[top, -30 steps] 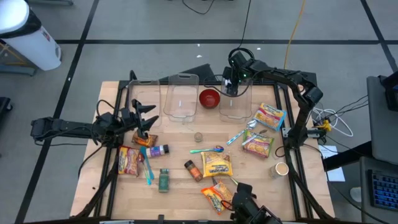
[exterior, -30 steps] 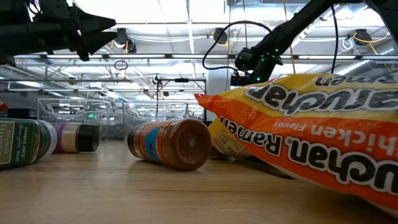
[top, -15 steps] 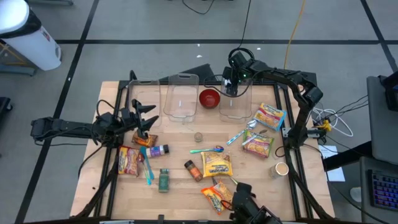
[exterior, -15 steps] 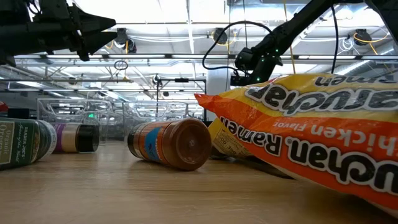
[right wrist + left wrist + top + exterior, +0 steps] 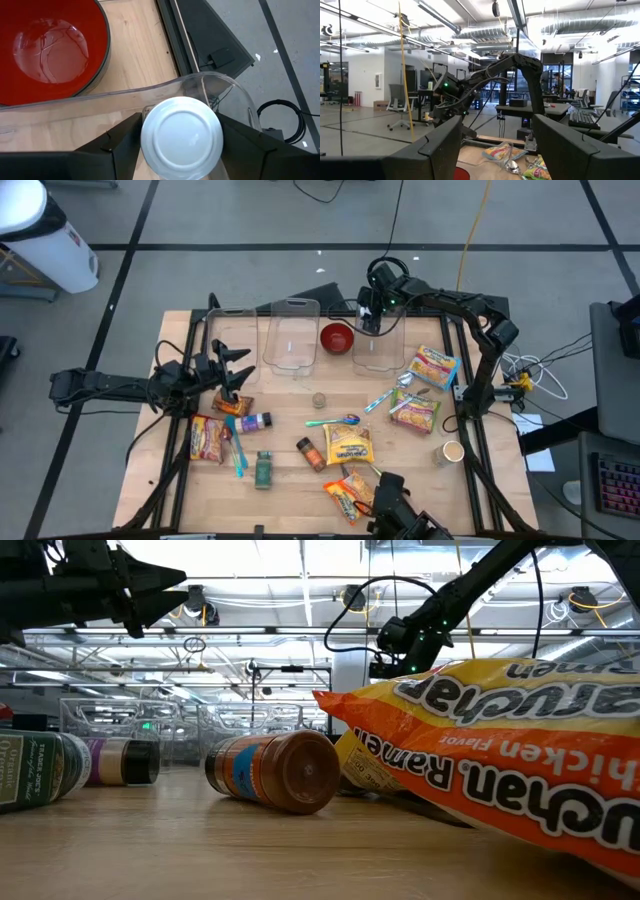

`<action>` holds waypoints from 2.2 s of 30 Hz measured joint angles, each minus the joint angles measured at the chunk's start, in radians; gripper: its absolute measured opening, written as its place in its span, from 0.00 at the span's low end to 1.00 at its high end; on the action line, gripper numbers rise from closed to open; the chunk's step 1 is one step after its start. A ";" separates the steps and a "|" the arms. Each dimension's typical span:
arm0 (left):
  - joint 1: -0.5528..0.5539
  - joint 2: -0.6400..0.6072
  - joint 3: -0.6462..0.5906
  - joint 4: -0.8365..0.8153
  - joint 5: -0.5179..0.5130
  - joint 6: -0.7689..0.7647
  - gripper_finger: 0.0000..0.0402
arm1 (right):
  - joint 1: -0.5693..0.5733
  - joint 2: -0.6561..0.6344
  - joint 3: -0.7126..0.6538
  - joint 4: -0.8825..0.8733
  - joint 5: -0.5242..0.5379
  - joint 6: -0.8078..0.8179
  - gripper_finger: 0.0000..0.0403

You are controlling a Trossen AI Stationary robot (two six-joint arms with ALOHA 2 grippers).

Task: Pick & Place Food Item
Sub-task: Put the white seasoning bottle into the right transparent bin, then put the red noodle pack into the middle transparent bin

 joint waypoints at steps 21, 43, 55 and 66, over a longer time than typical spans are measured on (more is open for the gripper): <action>0.000 0.000 0.000 0.000 0.000 -0.001 0.63 | 0.000 0.000 0.000 -0.001 -0.001 0.007 0.49; 0.000 0.000 0.000 0.000 0.000 -0.003 0.63 | 0.000 0.000 0.000 0.042 0.004 0.032 0.72; 0.000 0.000 0.000 0.000 0.000 -0.003 0.63 | 0.002 -0.013 0.003 0.050 0.035 0.007 0.72; 0.000 0.000 0.000 0.000 0.000 -0.001 0.63 | 0.010 -0.115 0.004 0.062 0.052 0.021 0.71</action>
